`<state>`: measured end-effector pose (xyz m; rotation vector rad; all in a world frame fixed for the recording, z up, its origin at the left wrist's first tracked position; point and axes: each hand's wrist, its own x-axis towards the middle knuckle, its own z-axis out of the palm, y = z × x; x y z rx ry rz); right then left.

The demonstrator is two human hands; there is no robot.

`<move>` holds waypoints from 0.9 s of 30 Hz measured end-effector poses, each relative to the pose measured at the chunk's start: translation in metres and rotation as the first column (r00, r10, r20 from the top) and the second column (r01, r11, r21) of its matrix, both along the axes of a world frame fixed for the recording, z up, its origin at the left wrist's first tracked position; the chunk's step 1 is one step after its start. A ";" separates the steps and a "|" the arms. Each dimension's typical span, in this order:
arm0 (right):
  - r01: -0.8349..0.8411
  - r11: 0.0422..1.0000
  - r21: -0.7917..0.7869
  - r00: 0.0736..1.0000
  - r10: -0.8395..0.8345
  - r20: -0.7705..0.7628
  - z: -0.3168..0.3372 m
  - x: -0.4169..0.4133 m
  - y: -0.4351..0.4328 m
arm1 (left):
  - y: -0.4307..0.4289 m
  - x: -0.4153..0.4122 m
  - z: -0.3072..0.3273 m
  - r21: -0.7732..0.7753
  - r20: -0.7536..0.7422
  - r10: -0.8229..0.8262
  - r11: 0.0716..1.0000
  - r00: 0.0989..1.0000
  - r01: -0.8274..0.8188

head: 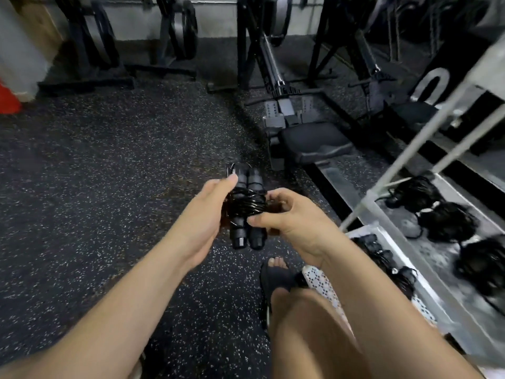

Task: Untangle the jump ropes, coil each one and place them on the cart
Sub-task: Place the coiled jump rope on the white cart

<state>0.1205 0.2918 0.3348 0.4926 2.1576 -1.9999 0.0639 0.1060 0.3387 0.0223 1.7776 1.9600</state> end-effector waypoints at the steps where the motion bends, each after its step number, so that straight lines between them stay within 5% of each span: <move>1: 0.051 0.999 -0.003 0.999 -0.051 0.015 -0.005 0.015 0.010 | 0.013 0.007 -0.005 -0.041 0.011 -0.056 0.998 0.998 0.057; 5: 0.265 0.964 0.017 0.964 -0.265 0.030 -0.026 0.082 0.053 | 0.070 0.037 -0.029 -0.200 0.083 -0.373 0.902 0.924 0.382; 14: 0.527 0.845 0.092 0.842 -0.534 0.084 -0.078 0.163 0.106 | 0.176 0.064 -0.074 -0.305 0.176 -0.657 0.672 0.733 0.675; 18: 0.571 0.813 0.114 0.804 -0.582 0.122 -0.100 0.198 0.127 | 0.221 0.079 -0.096 -0.367 0.176 -0.752 0.548 0.635 0.751; 24: 0.583 0.811 0.054 0.799 -0.584 0.145 -0.101 0.239 0.140 | 0.268 0.099 -0.114 -0.390 0.166 -0.729 0.570 0.664 0.723; 27: 0.547 0.832 0.087 0.814 -0.553 0.178 -0.100 0.259 0.143 | 0.280 0.110 -0.121 -0.380 0.184 -0.778 0.507 0.601 0.774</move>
